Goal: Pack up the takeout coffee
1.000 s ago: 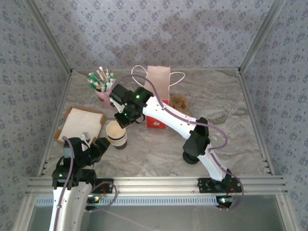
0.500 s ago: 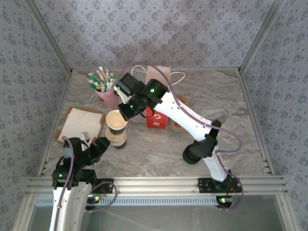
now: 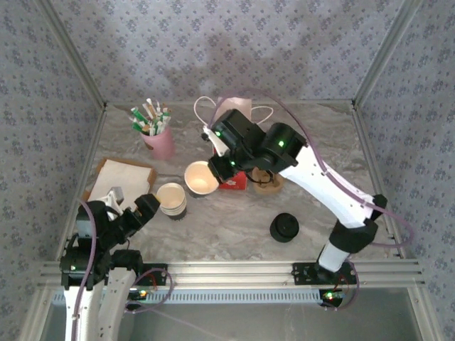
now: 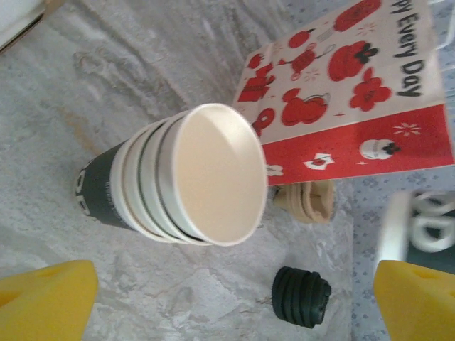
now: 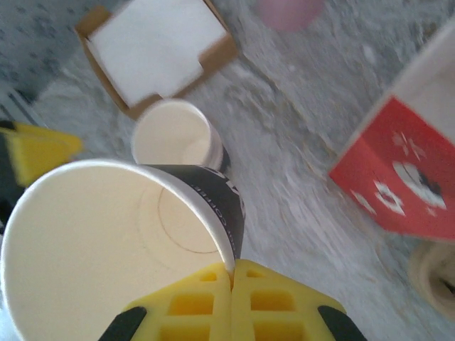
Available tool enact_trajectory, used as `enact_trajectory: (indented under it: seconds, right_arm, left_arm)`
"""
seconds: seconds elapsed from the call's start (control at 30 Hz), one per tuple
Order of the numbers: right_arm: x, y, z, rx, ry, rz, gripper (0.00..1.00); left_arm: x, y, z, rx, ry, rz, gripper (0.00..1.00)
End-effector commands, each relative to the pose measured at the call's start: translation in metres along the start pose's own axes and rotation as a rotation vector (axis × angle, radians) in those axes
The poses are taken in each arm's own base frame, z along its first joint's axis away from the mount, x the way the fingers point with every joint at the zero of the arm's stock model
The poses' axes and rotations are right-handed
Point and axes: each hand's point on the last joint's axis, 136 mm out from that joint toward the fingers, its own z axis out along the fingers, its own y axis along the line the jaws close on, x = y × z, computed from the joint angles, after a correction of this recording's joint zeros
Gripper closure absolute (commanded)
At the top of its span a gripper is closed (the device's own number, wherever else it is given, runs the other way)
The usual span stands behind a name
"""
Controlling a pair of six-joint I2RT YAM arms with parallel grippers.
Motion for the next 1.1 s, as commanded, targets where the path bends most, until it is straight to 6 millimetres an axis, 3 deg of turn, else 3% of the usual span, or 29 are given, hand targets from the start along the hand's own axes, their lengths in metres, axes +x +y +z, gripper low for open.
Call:
enact_trajectory:
  seconds: [0.0,0.27,0.5,0.67,0.9,1.07]
  right_arm:
    - [0.025,-0.013,0.004,0.024,0.008,0.007,1.00]
    - [0.106,-0.049,0.036,0.083,0.100,0.091,1.00]
    - [0.148,-0.064,0.083,0.095,0.142,0.123,1.00]
    - [0.154,-0.070,0.102,0.112,0.158,0.125,1.00]
    - [0.155,-0.073,0.125,0.117,0.182,0.135,1.00]
    - [0.160,-0.073,0.135,0.118,0.217,0.146,0.73]
  left_arm:
    - [-0.004,-0.020,-0.008,0.067,-0.006,0.014,0.00]
    - [-0.019,-0.013,-0.010,0.011,-0.082,-0.006,0.01]
    - [-0.022,-0.033,-0.009,0.062,-0.042,-0.006,0.01]
    - [-0.026,-0.046,-0.018,0.067,-0.040,0.027,0.01]
    - [-0.028,-0.053,-0.011,0.087,-0.010,0.035,0.01]
    - [-0.029,-0.055,-0.004,0.085,0.013,0.055,0.01]
